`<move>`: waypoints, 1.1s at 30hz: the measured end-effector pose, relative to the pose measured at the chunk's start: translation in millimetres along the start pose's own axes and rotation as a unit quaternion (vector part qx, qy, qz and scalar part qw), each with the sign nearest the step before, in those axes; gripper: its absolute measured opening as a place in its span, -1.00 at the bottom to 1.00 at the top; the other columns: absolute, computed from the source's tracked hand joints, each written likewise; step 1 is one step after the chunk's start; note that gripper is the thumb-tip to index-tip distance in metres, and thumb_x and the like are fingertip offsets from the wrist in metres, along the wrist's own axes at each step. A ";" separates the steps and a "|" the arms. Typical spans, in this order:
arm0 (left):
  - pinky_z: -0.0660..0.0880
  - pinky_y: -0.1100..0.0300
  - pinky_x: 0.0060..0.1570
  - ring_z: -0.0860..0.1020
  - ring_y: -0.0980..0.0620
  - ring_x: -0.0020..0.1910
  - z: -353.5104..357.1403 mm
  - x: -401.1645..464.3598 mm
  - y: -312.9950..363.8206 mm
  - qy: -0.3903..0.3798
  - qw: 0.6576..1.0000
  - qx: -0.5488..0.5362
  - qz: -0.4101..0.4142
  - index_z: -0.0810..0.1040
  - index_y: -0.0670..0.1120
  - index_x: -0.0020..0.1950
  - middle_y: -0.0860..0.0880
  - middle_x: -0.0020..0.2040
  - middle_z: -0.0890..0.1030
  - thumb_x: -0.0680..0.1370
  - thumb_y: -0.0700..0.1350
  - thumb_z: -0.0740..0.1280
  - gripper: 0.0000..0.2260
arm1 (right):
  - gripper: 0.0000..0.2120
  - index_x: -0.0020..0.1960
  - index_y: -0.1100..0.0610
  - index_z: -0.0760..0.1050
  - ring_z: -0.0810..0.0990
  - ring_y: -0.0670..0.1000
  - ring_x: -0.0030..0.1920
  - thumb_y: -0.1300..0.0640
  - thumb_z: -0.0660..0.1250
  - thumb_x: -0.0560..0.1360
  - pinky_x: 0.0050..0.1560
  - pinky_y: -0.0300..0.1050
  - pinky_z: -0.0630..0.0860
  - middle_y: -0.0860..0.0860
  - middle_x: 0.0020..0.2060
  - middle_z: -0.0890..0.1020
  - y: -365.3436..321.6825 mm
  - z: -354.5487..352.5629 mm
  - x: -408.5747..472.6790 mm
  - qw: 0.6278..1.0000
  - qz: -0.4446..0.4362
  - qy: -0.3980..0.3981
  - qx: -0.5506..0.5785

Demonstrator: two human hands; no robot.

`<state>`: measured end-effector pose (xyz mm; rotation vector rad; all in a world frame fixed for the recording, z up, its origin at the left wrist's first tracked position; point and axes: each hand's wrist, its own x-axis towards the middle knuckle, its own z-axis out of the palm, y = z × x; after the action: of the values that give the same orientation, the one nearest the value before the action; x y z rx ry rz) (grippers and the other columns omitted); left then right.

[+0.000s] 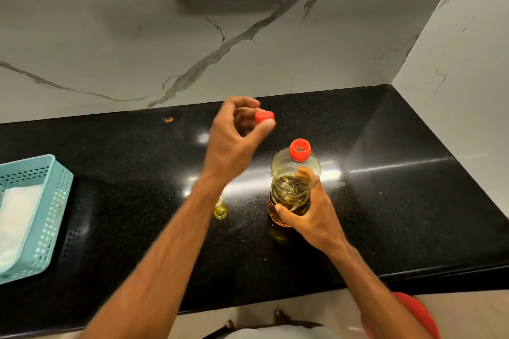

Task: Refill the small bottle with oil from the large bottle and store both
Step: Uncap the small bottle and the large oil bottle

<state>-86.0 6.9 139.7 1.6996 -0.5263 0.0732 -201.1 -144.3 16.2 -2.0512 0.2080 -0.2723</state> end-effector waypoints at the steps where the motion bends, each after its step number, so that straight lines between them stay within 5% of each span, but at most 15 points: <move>1: 0.53 0.39 -0.11 0.61 0.16 -0.09 -9.5 8.6 -12.8 -0.001 0.999 0.051 -0.017 0.47 -0.03 0.10 0.01 -0.04 0.62 0.49 -0.09 0.44 -0.77 | -0.21 0.41 -0.06 0.22 0.51 -0.13 0.22 -0.16 0.50 0.30 0.23 -0.16 0.49 -0.08 0.23 0.51 0.9 -0.1 -0.2 1.000 0.001 0.000 0.002; 4: 0.50 0.26 -0.17 0.57 0.06 -0.16 -30.3 29.1 -65.8 -0.104 0.949 0.281 -0.094 0.49 -0.05 -0.01 0.00 -0.13 0.60 0.53 -0.07 0.36 -0.89 | -0.21 0.42 -0.05 0.23 0.52 -0.13 0.21 -0.10 0.53 0.31 0.23 -0.11 0.51 -0.08 0.22 0.51 2.0 0.3 -0.7 1.000 0.003 -0.002 0.011; 7: 0.52 -0.02 -0.04 0.56 -0.13 -0.07 -36.9 33.6 -117.9 -0.271 0.830 0.452 -0.183 0.45 -0.09 0.00 -0.14 -0.01 0.61 0.57 -0.07 0.26 -0.90 | -0.23 0.40 -0.09 0.22 0.52 -0.10 0.22 -0.07 0.54 0.31 0.24 -0.03 0.51 -0.07 0.23 0.51 0.8 0.4 -0.6 1.000 0.003 -0.002 0.013; 11: 0.48 0.01 -0.06 0.56 -0.19 0.04 -34.9 32.7 -148.8 -0.391 0.706 0.550 -0.215 0.47 -0.08 0.13 -0.17 0.13 0.57 0.58 -0.01 0.23 -0.80 | -0.23 0.38 -0.14 0.20 0.53 -0.07 0.21 -0.04 0.55 0.31 0.24 0.00 0.51 -0.06 0.22 0.51 -1.2 -0.4 -0.9 1.000 0.001 0.001 0.011; 14: 0.47 0.05 -0.10 0.55 -0.14 0.03 -25.8 38.2 -156.0 -0.445 0.652 0.575 -0.213 0.48 -0.11 0.22 -0.14 0.16 0.57 0.58 0.00 0.26 -0.72 | -0.22 0.39 -0.14 0.20 0.52 -0.09 0.21 -0.02 0.56 0.32 0.24 -0.04 0.51 -0.08 0.23 0.49 -0.3 0.6 -1.1 1.000 0.000 -0.001 0.008; 23: 0.49 -0.04 0.04 0.53 -0.14 0.13 -18.5 52.6 -160.2 -0.438 0.664 0.565 -0.220 0.26 -0.07 0.37 -0.12 0.23 0.52 0.49 0.24 0.32 -0.40 | -0.22 0.38 -0.14 0.22 0.50 -0.14 0.22 -0.14 0.52 0.28 0.23 -0.11 0.52 -0.11 0.22 0.49 1.3 1.3 0.3 1.000 0.009 -0.007 0.017; 29: 0.54 -0.02 -0.07 0.55 0.03 -0.08 -62.1 14.9 -123.5 -0.320 0.831 0.420 -0.174 0.45 0.06 0.10 0.01 -0.01 0.60 0.55 0.25 0.22 -0.69 | -0.18 0.43 -0.04 0.25 0.51 -0.16 0.23 -0.16 0.52 0.28 0.24 -0.03 0.52 -0.14 0.24 0.51 8.7 2.4 -0.4 0.999 0.018 -0.005 0.029; 33: 0.45 0.09 -0.17 0.48 0.16 -0.15 -82.3 -32.6 -92.4 -0.284 0.845 0.436 -0.120 0.40 0.22 0.11 0.19 -0.01 0.48 0.49 0.36 0.19 -0.69 | -0.10 0.47 -0.03 0.19 0.43 -0.14 0.32 -0.15 0.55 0.26 0.32 -0.06 0.45 -0.12 0.32 0.42 10.4 4.6 -7.4 0.999 0.014 0.018 0.032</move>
<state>-60.0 104.3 60.9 2.6995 -0.7767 -0.4595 -207.2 -143.4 4.2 -1.9798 0.2482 -0.2953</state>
